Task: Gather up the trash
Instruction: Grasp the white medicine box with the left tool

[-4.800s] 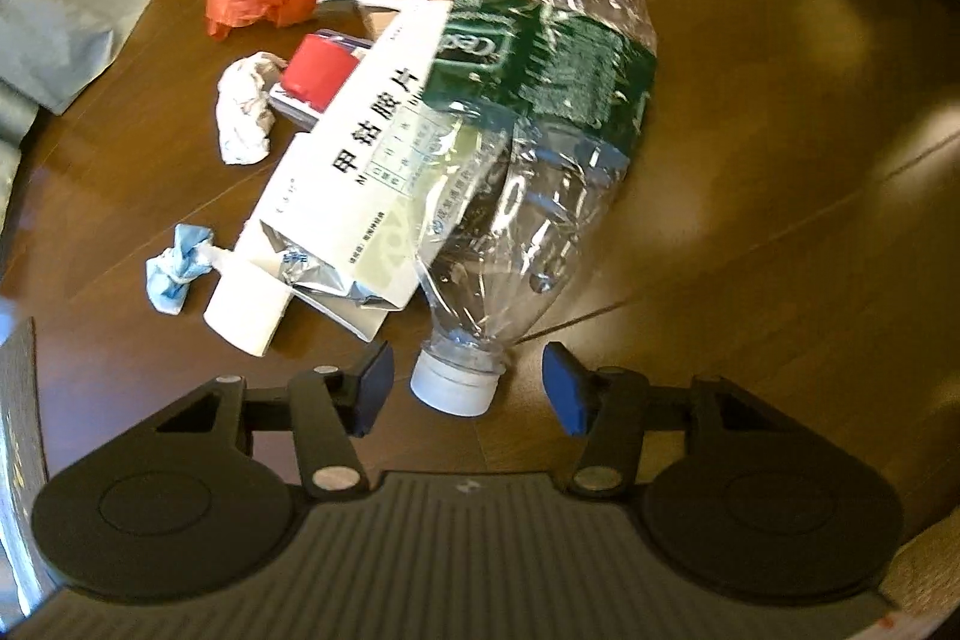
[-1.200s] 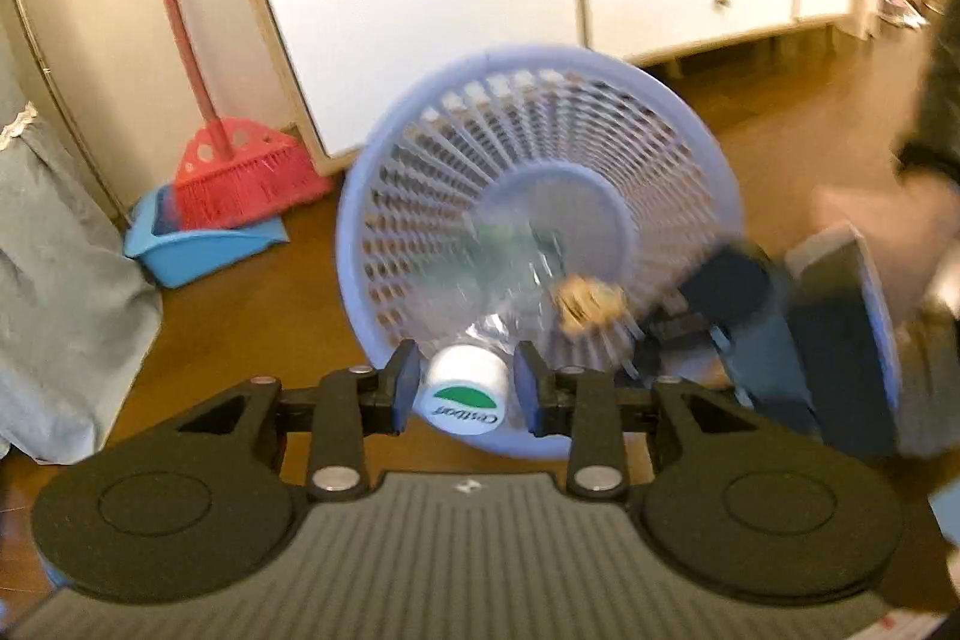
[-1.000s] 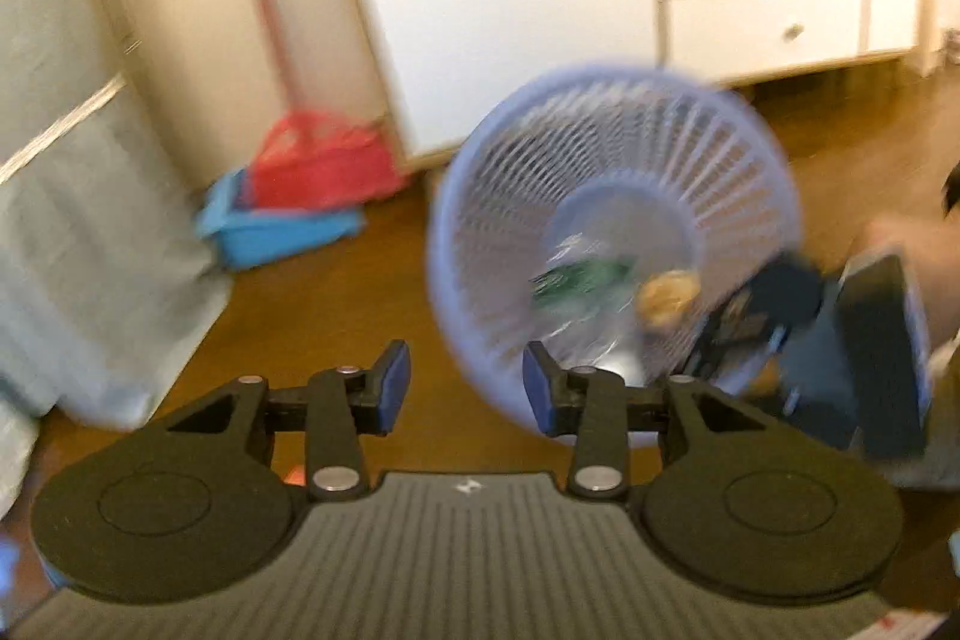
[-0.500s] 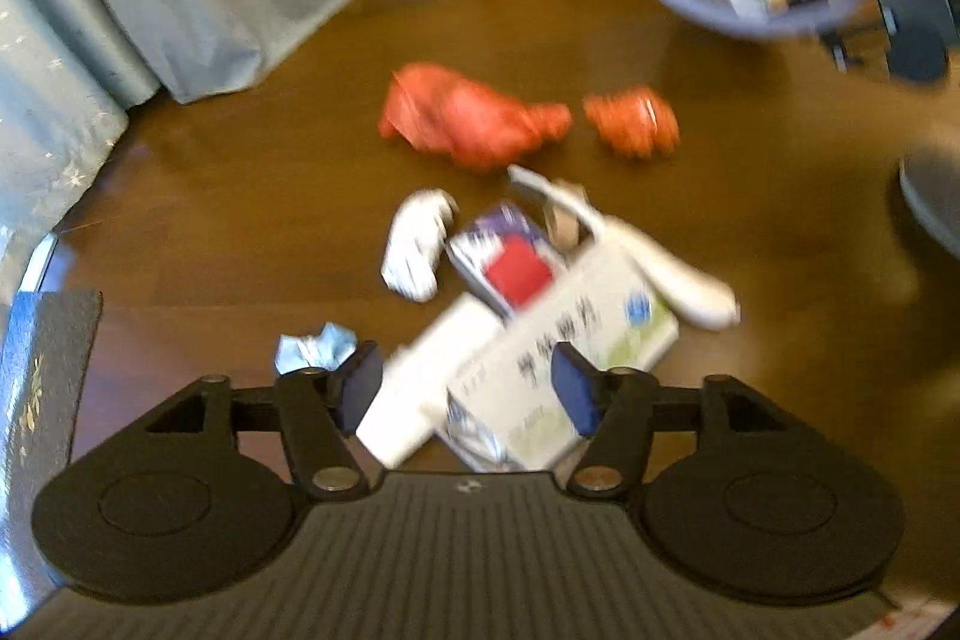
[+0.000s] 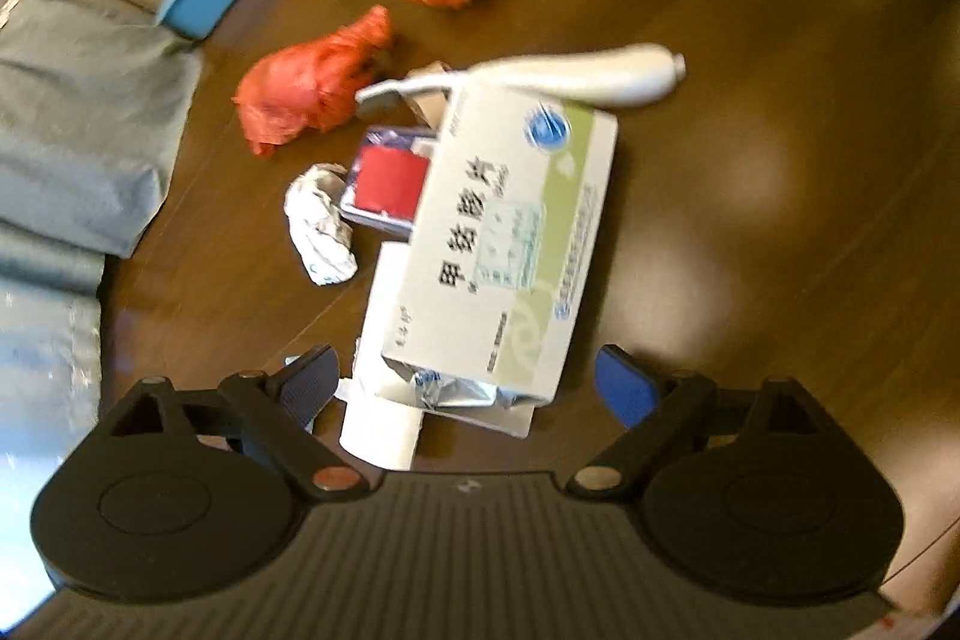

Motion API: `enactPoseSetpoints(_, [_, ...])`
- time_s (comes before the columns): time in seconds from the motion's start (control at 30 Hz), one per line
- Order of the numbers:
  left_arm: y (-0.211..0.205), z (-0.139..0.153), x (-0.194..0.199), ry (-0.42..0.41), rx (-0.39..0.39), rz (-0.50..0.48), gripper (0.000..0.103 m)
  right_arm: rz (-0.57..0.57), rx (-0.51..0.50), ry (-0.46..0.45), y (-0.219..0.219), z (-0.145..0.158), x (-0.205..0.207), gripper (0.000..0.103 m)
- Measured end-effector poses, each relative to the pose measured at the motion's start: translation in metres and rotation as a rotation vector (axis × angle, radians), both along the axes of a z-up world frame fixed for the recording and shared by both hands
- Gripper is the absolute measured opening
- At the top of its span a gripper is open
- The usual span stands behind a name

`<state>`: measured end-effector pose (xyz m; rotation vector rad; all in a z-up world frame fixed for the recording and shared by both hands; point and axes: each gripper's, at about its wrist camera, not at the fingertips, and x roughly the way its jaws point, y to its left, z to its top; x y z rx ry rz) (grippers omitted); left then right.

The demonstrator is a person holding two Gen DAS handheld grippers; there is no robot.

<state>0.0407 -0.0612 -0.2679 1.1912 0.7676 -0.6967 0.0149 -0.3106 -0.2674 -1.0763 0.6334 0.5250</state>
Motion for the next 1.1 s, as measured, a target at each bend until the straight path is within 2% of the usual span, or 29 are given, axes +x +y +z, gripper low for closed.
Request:
enactPoseSetpoints(0.3, [0.006, -0.018, 0.007, -0.015, 0.045, -0.116, 0.086, 0.002, -0.005, 0.002, 0.0, -0.002, -0.002, 0.001])
enactPoseSetpoints(0.53, [0.003, -0.018, 0.016, 0.021, 0.028, -0.15, 0.069, 0.0, -0.004, 0.005, 0.0, -0.002, -0.001, 0.002])
enactPoseSetpoints(0.67, [0.004, -0.008, 0.016, 0.074, -0.013, -0.116, 0.069, -0.002, -0.001, 0.006, 0.0, -0.003, -0.001, 0.002])
enactPoseSetpoints(0.7, [0.004, -0.004, 0.016, 0.09, -0.036, -0.099, 0.069, -0.003, 0.0, 0.006, 0.0, -0.002, -0.001, 0.002])
enactPoseSetpoints(0.83, [0.008, 0.02, 0.024, 0.16, -0.198, 0.068, 0.068, -0.006, 0.003, 0.007, -0.001, -0.002, 0.0, 0.002])
enactPoseSetpoints(0.9, [0.011, 0.028, 0.025, 0.174, -0.235, 0.118, 0.068, -0.006, 0.004, 0.007, 0.0, -0.002, 0.001, 0.002])
enactPoseSetpoints(1.1, [0.01, 0.04, 0.021, 0.2, -0.327, 0.184, 0.067, -0.008, 0.005, 0.009, -0.001, -0.001, 0.001, 0.002])
